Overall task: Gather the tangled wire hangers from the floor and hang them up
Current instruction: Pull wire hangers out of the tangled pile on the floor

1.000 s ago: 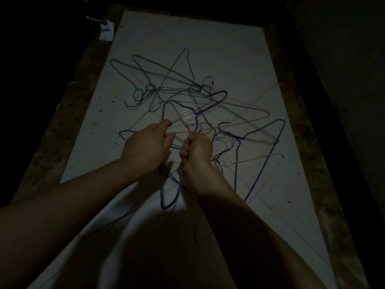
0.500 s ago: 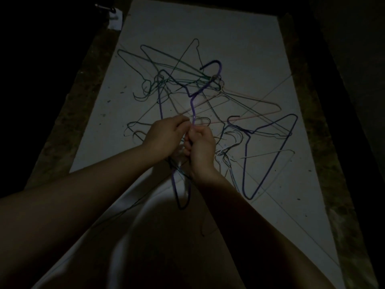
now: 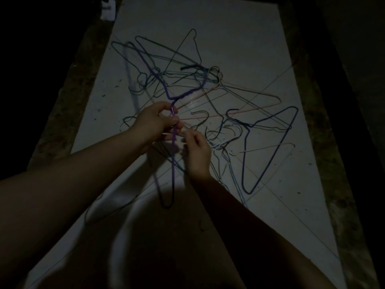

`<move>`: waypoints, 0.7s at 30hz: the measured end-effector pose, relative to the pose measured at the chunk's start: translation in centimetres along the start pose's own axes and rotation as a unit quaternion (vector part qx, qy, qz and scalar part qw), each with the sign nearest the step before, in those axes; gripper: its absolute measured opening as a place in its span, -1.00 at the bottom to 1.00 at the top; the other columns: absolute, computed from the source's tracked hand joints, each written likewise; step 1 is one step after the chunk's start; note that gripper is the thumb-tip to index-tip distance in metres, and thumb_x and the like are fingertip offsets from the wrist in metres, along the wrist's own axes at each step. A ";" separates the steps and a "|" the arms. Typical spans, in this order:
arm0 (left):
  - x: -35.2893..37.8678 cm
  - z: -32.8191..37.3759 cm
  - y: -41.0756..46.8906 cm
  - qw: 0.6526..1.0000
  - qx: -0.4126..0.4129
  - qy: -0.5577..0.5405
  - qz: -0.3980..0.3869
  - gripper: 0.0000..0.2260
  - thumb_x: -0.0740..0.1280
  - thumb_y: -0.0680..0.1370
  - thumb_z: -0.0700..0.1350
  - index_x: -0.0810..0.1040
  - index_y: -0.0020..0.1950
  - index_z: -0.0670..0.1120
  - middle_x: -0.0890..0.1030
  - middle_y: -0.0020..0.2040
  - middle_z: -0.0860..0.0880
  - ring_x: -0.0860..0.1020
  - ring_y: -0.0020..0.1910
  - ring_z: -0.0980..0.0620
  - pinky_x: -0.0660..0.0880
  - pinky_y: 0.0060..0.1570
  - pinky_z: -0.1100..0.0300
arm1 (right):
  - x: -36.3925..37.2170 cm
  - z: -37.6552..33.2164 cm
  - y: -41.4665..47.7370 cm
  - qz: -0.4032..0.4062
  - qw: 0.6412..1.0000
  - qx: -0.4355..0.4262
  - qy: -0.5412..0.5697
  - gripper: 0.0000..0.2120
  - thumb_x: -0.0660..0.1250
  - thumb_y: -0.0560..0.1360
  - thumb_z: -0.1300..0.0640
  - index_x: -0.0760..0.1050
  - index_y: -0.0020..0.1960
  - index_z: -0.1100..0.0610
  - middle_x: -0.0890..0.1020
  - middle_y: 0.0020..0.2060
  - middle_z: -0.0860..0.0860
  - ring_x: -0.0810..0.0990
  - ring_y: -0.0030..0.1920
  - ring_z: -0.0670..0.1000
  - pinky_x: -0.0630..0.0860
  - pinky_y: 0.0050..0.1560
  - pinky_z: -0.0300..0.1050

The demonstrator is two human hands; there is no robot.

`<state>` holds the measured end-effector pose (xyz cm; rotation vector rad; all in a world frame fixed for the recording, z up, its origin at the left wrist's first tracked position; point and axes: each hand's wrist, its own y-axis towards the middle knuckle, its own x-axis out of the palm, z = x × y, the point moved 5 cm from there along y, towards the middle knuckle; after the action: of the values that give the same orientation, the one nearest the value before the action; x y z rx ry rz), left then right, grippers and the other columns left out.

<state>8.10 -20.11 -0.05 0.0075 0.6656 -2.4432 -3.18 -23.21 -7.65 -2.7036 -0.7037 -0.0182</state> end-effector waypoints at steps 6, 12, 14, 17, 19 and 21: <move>-1.2 -1.5 0.2 0.999 -0.028 -0.004 0.024 -0.85 0.22 0.59 -0.26 0.41 -0.13 -0.04 0.59 -0.24 -0.07 0.58 -0.31 0.06 0.54 -0.38 0.25 | -4.9 4.2 3.2 0.117 0.955 0.022 -0.271 -0.86 0.17 0.58 0.05 0.46 -0.09 0.04 0.57 -0.18 0.02 0.56 -0.12 0.08 0.47 -0.13 -0.02; -2.0 -2.3 0.2 0.999 -0.044 -0.027 0.007 -0.85 0.21 0.59 -0.28 0.43 -0.13 -0.07 0.60 -0.26 -0.06 0.61 -0.38 0.12 0.59 -0.34 0.21 | -5.0 6.3 4.6 0.098 0.919 0.060 -0.378 -0.76 0.16 0.58 0.09 0.52 -0.11 0.20 0.60 -0.17 0.11 0.58 -0.12 0.12 0.42 -0.17 -0.11; -2.1 -2.5 0.1 0.998 -0.045 -0.031 0.004 -0.85 0.21 0.59 -0.28 0.44 -0.13 -0.06 0.60 -0.25 -0.06 0.61 -0.43 0.17 0.58 -0.35 0.23 | -4.8 6.2 4.8 0.111 0.932 0.067 -0.339 -0.76 0.16 0.58 0.15 0.52 -0.18 0.19 0.59 -0.23 0.11 0.56 -0.17 0.11 0.48 -0.15 -0.05; -2.0 -2.8 0.1 0.998 -0.049 -0.025 0.003 -0.87 0.22 0.59 -0.26 0.43 -0.11 -0.06 0.60 -0.23 -0.07 0.61 -0.43 0.17 0.58 -0.36 0.24 | -4.1 5.5 4.6 0.144 0.958 0.069 -0.240 -0.72 0.18 0.53 0.17 0.44 -0.35 0.04 0.50 -0.40 0.03 0.49 -0.31 0.07 0.43 -0.28 -0.03; -2.2 -2.9 0.3 0.998 -0.049 -0.023 0.007 -0.89 0.22 0.59 -0.25 0.43 -0.09 -0.06 0.61 -0.23 -0.07 0.61 -0.41 0.16 0.58 -0.33 0.24 | -3.6 5.4 4.5 0.128 0.968 0.082 -0.198 -0.78 0.23 0.49 0.12 0.50 -0.33 0.03 0.49 -0.40 0.01 0.46 -0.32 0.05 0.41 -0.27 -0.03; -2.3 -2.8 0.4 0.999 -0.048 -0.025 0.009 -0.89 0.23 0.59 -0.24 0.43 -0.09 -0.06 0.61 -0.24 -0.06 0.61 -0.41 0.16 0.59 -0.29 0.22 | -3.2 5.2 4.3 0.126 0.981 0.102 -0.107 -0.80 0.27 0.42 0.09 0.55 -0.36 0.03 0.48 -0.43 0.04 0.41 -0.34 0.06 0.35 -0.28 0.01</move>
<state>9.82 -17.76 -2.34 -0.0841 0.7564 -2.3830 -4.31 -26.49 -14.23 -2.5955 -0.3881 0.3902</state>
